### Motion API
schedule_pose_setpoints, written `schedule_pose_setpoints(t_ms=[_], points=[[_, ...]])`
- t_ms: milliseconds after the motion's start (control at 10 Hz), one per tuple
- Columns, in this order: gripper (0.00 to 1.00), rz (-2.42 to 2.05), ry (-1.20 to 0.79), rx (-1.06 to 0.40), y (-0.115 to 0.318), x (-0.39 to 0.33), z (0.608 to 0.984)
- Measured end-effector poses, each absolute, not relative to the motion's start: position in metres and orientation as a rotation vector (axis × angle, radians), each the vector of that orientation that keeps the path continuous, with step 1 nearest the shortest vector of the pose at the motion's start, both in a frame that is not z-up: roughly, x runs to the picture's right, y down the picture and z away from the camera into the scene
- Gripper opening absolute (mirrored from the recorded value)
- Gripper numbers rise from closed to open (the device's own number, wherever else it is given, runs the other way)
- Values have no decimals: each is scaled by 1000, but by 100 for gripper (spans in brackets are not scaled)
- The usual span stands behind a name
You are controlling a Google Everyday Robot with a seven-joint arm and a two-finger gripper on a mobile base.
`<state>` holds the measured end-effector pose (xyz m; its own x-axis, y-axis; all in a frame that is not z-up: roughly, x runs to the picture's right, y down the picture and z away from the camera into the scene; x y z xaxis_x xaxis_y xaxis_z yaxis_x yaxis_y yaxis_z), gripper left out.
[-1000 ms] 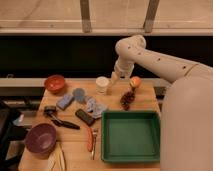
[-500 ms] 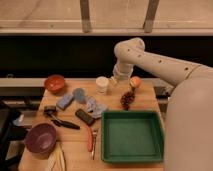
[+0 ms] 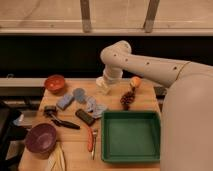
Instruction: Place pepper in purple bowl
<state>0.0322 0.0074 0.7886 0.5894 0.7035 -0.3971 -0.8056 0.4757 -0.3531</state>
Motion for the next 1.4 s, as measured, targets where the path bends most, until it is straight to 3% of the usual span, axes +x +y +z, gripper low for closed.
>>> schedule_pose_setpoints(t_ms=[400, 1000, 1400], points=[[62, 834, 170, -588, 71, -45, 760], [62, 812, 184, -614, 80, -53, 763], [62, 737, 210, -695, 128, -84, 762]])
